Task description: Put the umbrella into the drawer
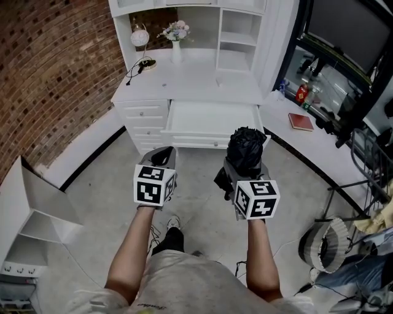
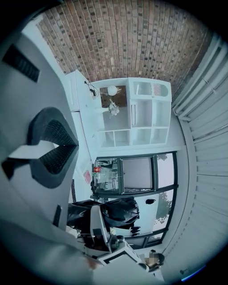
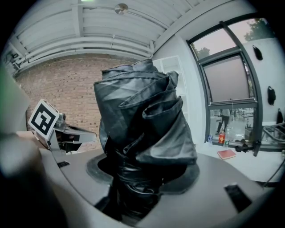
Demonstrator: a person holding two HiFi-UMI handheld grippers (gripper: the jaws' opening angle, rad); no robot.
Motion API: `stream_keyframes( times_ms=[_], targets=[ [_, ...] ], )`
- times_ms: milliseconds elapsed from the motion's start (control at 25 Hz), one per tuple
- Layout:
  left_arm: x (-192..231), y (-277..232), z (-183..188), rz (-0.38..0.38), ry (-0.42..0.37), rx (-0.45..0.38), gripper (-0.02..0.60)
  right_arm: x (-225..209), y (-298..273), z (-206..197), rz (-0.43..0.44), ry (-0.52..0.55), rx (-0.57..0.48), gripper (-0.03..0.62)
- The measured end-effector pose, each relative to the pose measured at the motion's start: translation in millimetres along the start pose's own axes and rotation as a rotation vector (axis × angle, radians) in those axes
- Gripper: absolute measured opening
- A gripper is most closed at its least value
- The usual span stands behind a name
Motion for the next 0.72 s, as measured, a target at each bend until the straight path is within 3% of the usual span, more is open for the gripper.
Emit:
stream_keyframes(
  times_ms=[320,720],
  targets=[
    [11,-46,11,-0.027,-0.013,-0.002,-0.005,-18,-37,0,-0.013,0.010,0.009,0.252],
    [76,-120,48,-0.045,0.002,0.039,-0.005,-29,-134,22,-0.022,-0.015,0.051,0.252]
  ],
)
Point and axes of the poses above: the fingertips, and each gripper's own axes: y backward along the fingers, x to its left, z out of its top, the point moved 6 cm from there along y, backward along the fingers, and after that the axes turned 13 degrees about y, right-handed, at the moved point
